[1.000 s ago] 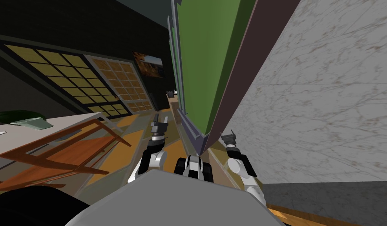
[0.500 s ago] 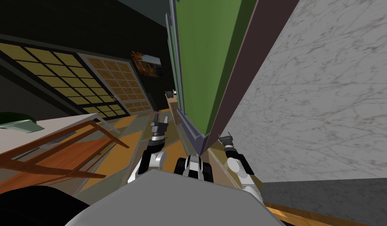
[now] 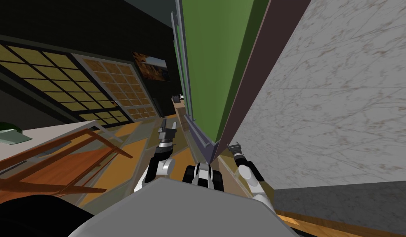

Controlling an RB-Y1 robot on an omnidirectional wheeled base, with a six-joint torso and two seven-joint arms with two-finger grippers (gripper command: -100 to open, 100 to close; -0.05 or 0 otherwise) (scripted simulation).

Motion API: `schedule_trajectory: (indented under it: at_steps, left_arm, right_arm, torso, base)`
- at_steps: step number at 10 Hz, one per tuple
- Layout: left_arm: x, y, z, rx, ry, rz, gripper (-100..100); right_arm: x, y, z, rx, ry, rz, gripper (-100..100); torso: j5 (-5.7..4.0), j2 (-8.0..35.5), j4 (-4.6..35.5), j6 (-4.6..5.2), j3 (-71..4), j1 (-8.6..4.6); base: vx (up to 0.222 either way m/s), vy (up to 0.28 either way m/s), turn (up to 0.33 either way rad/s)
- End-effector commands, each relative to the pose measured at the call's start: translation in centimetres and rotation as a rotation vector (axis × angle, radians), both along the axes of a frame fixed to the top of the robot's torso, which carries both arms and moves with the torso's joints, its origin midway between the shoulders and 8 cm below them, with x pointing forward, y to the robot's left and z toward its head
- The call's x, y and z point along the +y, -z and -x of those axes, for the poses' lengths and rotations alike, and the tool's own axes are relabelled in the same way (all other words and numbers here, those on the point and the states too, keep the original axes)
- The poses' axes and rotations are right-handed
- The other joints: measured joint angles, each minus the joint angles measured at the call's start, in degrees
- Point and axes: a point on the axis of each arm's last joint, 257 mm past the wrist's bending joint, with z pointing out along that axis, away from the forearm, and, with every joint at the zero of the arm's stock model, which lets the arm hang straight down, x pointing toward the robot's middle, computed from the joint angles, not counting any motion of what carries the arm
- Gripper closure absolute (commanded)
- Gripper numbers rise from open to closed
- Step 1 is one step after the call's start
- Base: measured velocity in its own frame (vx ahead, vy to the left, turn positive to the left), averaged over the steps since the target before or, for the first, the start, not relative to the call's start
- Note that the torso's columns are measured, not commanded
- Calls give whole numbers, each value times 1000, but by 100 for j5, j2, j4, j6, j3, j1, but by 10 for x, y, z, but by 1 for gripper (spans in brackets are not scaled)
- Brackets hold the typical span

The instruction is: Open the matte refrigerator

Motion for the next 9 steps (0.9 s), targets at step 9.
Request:
schedule_trajectory:
  at_steps: [9]
  left_arm:
    - [0,0,0,0,0,0,0]
  right_arm:
    - [47,92,22,257,-92,-342,-100]
  torso:
    - [-1,4,1,0,3,-5]
  base:
    - [22,18,-40]
